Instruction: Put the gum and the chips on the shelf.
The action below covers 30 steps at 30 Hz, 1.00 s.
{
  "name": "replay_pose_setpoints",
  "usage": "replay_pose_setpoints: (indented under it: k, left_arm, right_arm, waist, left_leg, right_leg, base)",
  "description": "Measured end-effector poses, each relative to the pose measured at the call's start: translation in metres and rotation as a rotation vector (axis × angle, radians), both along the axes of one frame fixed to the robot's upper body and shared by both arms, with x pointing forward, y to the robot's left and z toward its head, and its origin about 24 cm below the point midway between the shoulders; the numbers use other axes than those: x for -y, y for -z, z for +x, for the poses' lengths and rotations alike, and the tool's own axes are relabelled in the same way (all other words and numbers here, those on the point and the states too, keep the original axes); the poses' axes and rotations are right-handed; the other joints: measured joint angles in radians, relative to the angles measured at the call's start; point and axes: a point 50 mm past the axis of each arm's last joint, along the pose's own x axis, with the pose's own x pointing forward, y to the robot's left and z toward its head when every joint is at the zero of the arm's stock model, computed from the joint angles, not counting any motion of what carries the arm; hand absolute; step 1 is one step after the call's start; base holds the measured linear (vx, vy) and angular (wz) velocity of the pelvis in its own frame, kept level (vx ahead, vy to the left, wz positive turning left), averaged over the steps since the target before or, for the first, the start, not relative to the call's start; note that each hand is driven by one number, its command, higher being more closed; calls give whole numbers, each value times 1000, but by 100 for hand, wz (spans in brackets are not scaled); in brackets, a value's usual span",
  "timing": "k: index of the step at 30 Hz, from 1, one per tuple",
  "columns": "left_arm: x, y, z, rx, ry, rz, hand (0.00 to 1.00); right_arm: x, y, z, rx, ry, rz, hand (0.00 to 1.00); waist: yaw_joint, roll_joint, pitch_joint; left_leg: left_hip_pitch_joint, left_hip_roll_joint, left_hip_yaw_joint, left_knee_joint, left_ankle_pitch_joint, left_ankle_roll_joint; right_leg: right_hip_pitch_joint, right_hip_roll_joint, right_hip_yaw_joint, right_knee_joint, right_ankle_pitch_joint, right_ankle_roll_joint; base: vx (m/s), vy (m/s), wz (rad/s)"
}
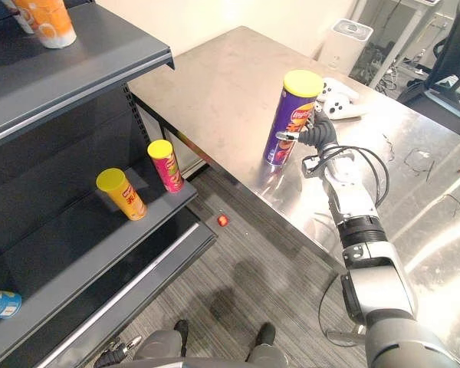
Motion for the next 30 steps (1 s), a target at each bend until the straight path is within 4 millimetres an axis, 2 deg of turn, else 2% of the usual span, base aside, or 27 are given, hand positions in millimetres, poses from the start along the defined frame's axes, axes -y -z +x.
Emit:
replay_pose_setpoints:
  k: [7,14,23,30]
  left_arm:
    - [0,0,0,1,1,-1,0]
    - [0,0,0,4,2,-1,0]
    - [0,-1,1,9,5,1,0]
    - [-1,-2,2,17,5,8,0]
  right_arm:
    - [-4,-10,4,35,17,-2,100]
    - [-4,-10,4,34,21,-3,100]
    - [-5,-12,3,57,15,-9,100]
    - [-22,-23,-12,181,-63,-41,100]
  waist:
    - [2,2,22]
    - [20,2,22]
    - [20,0,22]
    - [15,-9,20]
  left_leg:
    - [-16,1,-25,-3,16,-6]
    - [-16,2,-24,-5,18,-7]
    - [-14,4,-6,-11,19,-7]
    - [9,7,32,-28,19,-7]
  right_leg:
    - [-4,1,-20,8,-6,-9]
    - [-6,2,-18,9,-6,-9]
    - [-14,2,-5,9,-6,-9]
    - [-27,3,39,9,-1,-3]
  base:
    - [-19,-18,11]
    - [0,0,0]
    - [3,1,-3]
    - [15,4,-17]
